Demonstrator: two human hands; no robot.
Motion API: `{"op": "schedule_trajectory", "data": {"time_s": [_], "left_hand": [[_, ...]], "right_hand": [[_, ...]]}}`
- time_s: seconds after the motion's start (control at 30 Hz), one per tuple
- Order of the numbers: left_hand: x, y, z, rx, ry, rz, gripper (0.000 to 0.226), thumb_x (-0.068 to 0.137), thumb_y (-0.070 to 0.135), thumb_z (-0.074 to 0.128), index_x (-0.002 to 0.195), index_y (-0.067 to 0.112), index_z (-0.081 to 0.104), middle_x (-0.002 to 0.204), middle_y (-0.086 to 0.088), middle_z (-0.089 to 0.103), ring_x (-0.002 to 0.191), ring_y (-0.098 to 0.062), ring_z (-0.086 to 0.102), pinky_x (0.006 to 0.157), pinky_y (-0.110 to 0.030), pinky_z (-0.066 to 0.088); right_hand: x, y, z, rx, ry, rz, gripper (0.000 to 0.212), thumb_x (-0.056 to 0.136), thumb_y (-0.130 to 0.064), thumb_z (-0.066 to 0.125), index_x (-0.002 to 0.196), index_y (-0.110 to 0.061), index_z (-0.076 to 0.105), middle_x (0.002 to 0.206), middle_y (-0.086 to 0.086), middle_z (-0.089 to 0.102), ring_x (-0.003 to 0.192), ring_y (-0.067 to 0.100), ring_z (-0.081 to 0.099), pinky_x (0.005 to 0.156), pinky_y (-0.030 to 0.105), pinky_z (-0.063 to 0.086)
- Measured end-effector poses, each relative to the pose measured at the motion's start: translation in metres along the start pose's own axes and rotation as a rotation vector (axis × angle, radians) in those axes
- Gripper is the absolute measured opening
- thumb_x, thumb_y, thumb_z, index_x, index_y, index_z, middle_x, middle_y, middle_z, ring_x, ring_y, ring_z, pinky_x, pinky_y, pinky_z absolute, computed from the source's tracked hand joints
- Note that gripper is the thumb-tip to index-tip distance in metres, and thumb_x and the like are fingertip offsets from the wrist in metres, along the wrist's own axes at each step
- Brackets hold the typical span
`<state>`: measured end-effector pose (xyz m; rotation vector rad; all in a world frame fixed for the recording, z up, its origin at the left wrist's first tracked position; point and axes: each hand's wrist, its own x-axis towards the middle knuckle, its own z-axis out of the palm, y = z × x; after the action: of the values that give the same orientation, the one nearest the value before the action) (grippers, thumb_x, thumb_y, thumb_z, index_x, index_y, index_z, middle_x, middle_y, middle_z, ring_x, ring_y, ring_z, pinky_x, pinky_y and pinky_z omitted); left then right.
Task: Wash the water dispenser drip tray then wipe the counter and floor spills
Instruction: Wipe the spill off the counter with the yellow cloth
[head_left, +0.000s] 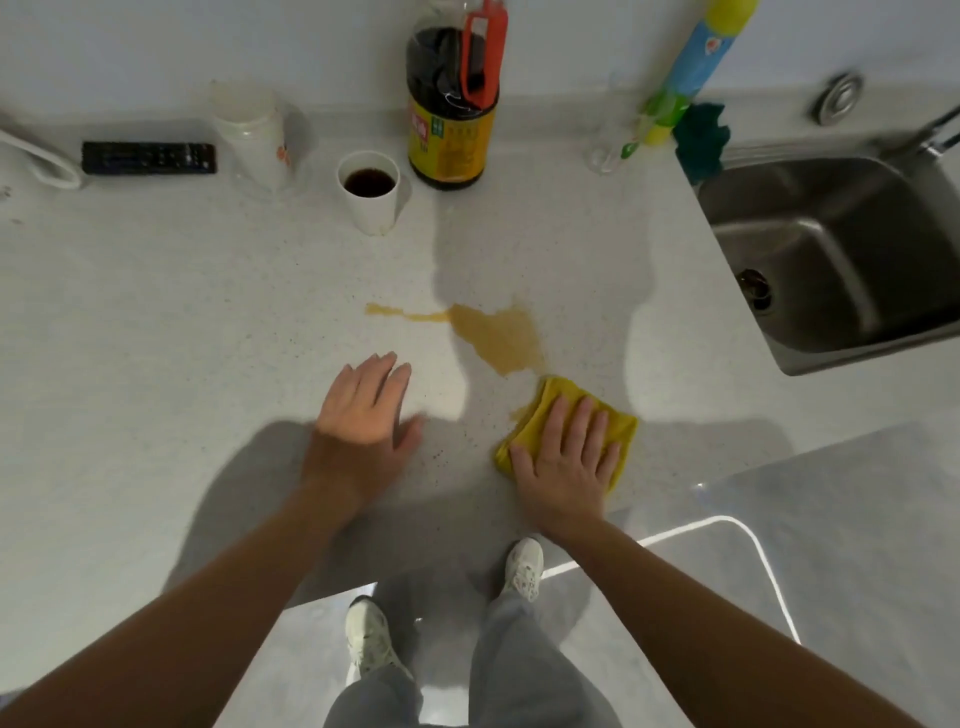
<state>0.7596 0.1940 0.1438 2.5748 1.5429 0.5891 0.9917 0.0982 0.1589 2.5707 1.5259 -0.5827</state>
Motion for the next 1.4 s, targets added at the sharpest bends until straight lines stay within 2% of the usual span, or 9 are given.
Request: {"op": "schedule_trajectory", "data": {"time_s": [0.1,0.23,0.37,0.5,0.7,1.0,1.13,1.23,1.4], "left_hand": [[0.002,0.001,-0.005,0.051,0.026,-0.119,0.065,0.092,0.043,0.059,0.139,-0.003,0.059,0.143,-0.028,0.059,0.131,-0.048,0.054,0.115,-0.058,0.037],[0.005,0.003,-0.008,0.090,-0.136,-0.221,0.078,0.087,0.049,0.057,0.147,0.000,0.051,0.152,-0.027,0.051,0.142,-0.047,0.044,0.122,-0.059,0.027],[0.006,0.003,-0.005,0.118,-0.157,-0.211,0.082,0.086,0.052,0.059,0.149,0.000,0.051,0.153,-0.026,0.050,0.143,-0.047,0.045,0.120,-0.062,0.030],[0.007,0.003,-0.006,0.129,-0.155,-0.224,0.080,0.084,0.050,0.063,0.146,0.000,0.054,0.151,-0.026,0.053,0.140,-0.048,0.047,0.118,-0.063,0.031],[0.005,0.003,-0.008,0.143,-0.268,-0.254,0.081,0.093,0.059,0.046,0.154,0.005,0.046,0.160,-0.021,0.045,0.149,-0.043,0.038,0.125,-0.057,0.025],[-0.010,-0.029,-0.037,0.056,-0.256,-0.232,0.067,0.100,0.054,0.041,0.150,0.010,0.052,0.156,-0.013,0.051,0.142,-0.034,0.049,0.119,-0.049,0.036],[-0.038,-0.090,-0.059,0.152,-0.273,-0.336,0.078,0.101,0.067,0.030,0.158,0.015,0.038,0.166,-0.016,0.035,0.154,-0.037,0.029,0.128,-0.054,0.018],[-0.051,-0.117,-0.066,0.174,-0.315,-0.406,0.084,0.100,0.075,0.019,0.166,0.023,0.020,0.174,-0.011,0.017,0.161,-0.034,0.010,0.130,-0.054,0.006],[-0.055,-0.122,-0.060,0.168,-0.294,-0.408,0.081,0.100,0.076,0.017,0.167,0.030,0.007,0.176,-0.002,0.004,0.162,-0.024,-0.005,0.131,-0.051,0.001]], "right_hand": [[0.031,-0.020,-0.005,0.044,0.015,0.036,0.089,0.097,-0.068,0.019,0.163,-0.020,-0.018,0.172,0.013,-0.020,0.158,0.034,-0.019,0.125,0.058,-0.011],[0.085,-0.044,-0.022,0.006,0.078,-0.045,0.097,0.085,-0.071,0.008,0.166,-0.018,-0.001,0.174,0.016,-0.005,0.159,0.037,-0.006,0.126,0.058,-0.004],[0.154,-0.058,-0.051,-0.084,0.098,-0.360,0.093,0.087,-0.069,0.015,0.166,-0.020,0.011,0.174,0.015,0.007,0.160,0.036,0.005,0.125,0.057,0.000],[0.213,-0.062,-0.079,-0.292,0.049,-0.770,0.087,0.094,-0.068,0.015,0.167,-0.022,0.007,0.174,0.013,0.005,0.160,0.036,0.004,0.126,0.058,0.003],[0.205,-0.054,-0.090,-0.387,0.079,-0.986,0.082,0.099,-0.062,0.020,0.165,-0.015,0.017,0.172,0.016,0.013,0.159,0.039,0.011,0.126,0.060,0.010],[0.068,-0.028,-0.032,-0.237,0.060,-0.773,0.081,0.097,-0.059,0.029,0.165,-0.017,0.018,0.173,0.011,0.011,0.160,0.035,0.009,0.126,0.059,0.011],[0.036,-0.042,-0.012,-0.145,0.080,-0.501,0.084,0.095,-0.062,0.024,0.166,-0.020,0.009,0.174,0.008,0.009,0.160,0.033,0.008,0.127,0.057,0.007],[0.060,-0.065,-0.014,-0.094,0.058,-0.366,0.084,0.098,-0.066,0.022,0.165,-0.025,-0.009,0.175,0.005,-0.008,0.160,0.029,-0.006,0.127,0.054,-0.003],[0.135,-0.102,-0.040,-0.117,0.092,-0.421,0.084,0.097,-0.068,0.017,0.165,-0.025,-0.008,0.175,0.006,-0.007,0.160,0.028,-0.006,0.127,0.055,-0.002]]}}
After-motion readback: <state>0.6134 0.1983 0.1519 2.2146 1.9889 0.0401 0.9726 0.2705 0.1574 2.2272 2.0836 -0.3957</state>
